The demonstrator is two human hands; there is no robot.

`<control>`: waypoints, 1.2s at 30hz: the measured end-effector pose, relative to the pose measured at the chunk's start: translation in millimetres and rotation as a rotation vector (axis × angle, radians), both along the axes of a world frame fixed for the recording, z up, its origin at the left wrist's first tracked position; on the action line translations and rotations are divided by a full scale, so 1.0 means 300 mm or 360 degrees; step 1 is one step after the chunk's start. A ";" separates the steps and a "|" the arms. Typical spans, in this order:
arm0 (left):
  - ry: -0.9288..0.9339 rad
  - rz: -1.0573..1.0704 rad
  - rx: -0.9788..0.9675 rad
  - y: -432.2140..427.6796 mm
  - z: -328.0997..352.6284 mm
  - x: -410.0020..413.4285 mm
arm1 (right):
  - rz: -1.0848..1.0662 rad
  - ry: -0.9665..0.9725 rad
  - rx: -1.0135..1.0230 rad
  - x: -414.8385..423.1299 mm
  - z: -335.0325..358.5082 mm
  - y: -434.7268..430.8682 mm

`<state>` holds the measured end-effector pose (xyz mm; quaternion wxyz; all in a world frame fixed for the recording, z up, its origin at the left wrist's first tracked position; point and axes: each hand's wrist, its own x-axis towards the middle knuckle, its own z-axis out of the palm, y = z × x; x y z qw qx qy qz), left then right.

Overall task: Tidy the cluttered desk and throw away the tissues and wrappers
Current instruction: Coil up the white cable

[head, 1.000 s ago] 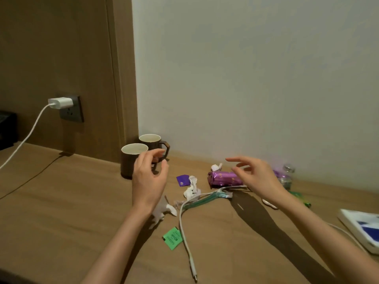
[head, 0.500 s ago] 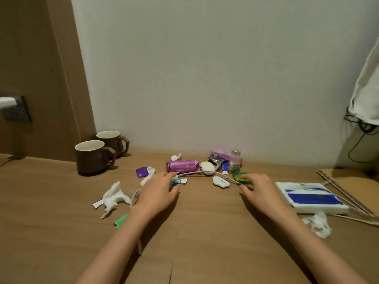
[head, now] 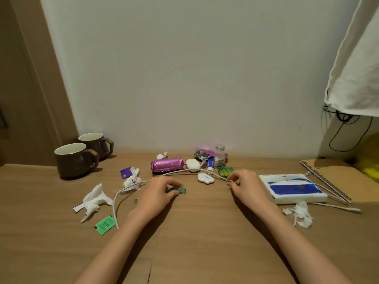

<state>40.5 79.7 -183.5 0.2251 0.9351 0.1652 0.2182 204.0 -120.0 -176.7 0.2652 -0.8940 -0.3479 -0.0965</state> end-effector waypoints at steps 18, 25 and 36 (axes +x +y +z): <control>-0.0283 0.0081 -0.0143 0.012 0.000 0.026 | -0.0310 -0.0004 -0.0265 0.026 0.000 0.050; -0.0303 0.0139 -0.0128 0.021 -0.002 0.050 | -0.0315 0.0036 -0.0456 0.038 -0.010 0.040; -0.0244 -0.0268 0.0696 -0.148 0.110 0.161 | 0.0062 -0.0146 0.0245 -0.094 0.109 0.037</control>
